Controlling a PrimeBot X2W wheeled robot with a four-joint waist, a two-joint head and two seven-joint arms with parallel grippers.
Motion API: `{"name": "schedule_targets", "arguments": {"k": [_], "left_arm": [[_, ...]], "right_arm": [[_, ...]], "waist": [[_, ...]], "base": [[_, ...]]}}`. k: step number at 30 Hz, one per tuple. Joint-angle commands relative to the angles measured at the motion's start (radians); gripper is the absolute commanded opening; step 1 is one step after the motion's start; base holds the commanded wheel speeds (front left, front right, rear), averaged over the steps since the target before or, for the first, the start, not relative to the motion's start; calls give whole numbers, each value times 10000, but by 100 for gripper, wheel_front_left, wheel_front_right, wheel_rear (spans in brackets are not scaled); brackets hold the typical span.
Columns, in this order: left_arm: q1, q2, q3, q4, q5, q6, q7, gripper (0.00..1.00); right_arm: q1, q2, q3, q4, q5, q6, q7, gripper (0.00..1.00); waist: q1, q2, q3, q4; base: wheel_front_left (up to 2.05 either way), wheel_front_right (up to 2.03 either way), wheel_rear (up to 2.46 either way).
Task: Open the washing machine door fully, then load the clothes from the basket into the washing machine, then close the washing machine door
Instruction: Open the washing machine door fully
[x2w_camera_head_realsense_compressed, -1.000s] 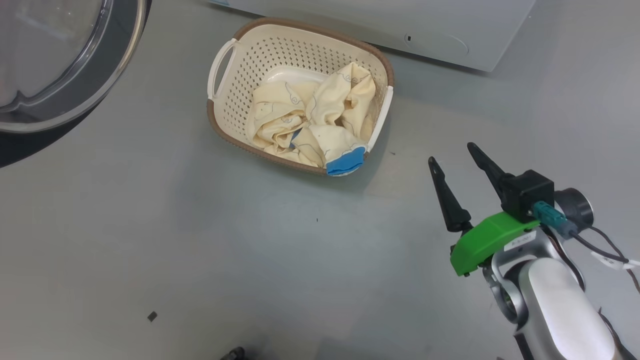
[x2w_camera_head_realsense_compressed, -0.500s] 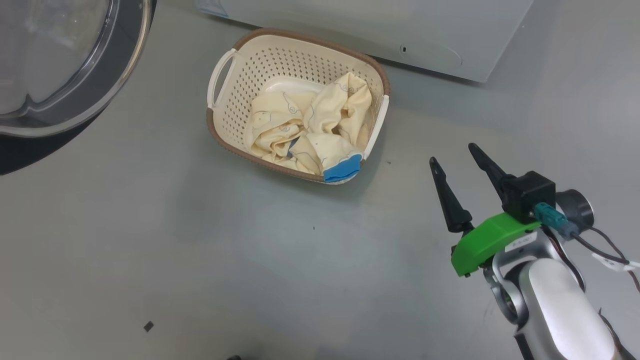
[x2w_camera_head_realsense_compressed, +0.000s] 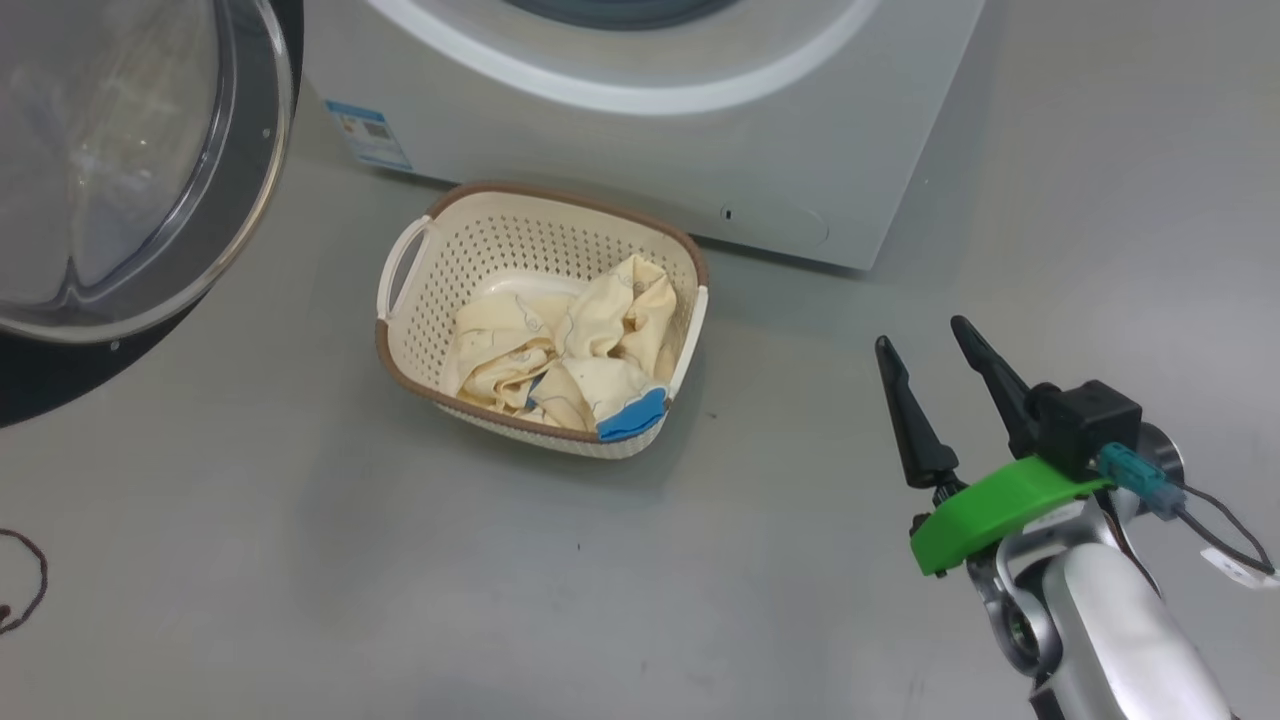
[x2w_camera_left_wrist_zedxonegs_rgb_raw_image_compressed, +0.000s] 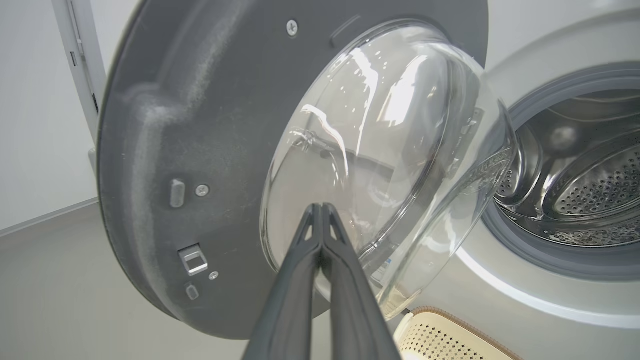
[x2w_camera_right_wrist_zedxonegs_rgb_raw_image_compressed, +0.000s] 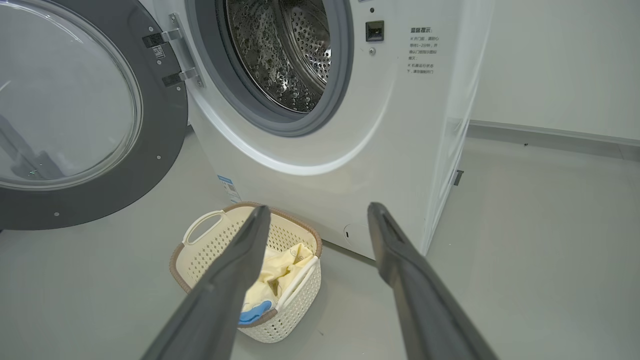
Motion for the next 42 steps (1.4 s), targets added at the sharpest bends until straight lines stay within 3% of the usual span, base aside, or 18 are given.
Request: {"name": "schedule_targets", "arguments": {"k": [1, 12, 21, 31, 39, 40, 41, 42], "left_arm": [[176, 546, 293, -592, 54, 6, -66, 0], [2003, 112, -689, -2594, 241, 141, 171, 0], [3381, -453, -1128, -4418, 412, 751, 408, 0], [4231, -853, -1587, -5651, 676, 1251, 544, 0], [4635, -942, -2112, -6201, 946, 1200, 576, 0], [4668, -930, -2173, -6248, 1003, 1163, 547, 39], [4692, -927, -2217, -6296, 1074, 1139, 492, 100], [4727, -943, -2249, -6317, 1106, 1131, 457, 100]], "right_arm": [[26, 90, 117, -205, 184, 2, -239, 100], [433, 106, 121, -154, 1103, 2, -786, 100], [642, 108, 292, -472, 1363, 2, -937, 100], [918, 109, 321, -750, 1268, 2, -961, 100], [987, 110, 391, -814, 1206, 2, -989, 100], [990, 110, 391, -810, 1205, 2, -994, 100], [991, 110, 388, -803, 1205, 2, -1000, 100], [991, 110, 379, -793, 1193, 2, -1005, 100]], "waist": [[1, 0, -674, -493], [1, 0, -2009, -1647], [1, 0, -2452, -2642], [1, 0, -2591, -3222], [1, 0, -2631, -3507], [1, 0, -2636, -3527], [1, 0, -2642, -3546], [1, 0, -2652, -3562]], "base": [[0, 0, 0], [0, 0, 0], [0, 0, 0], [0, 0, 0], [0, 0, 0], [0, 0, 0], [0, 0, 0], [0, 0, 0]]}}
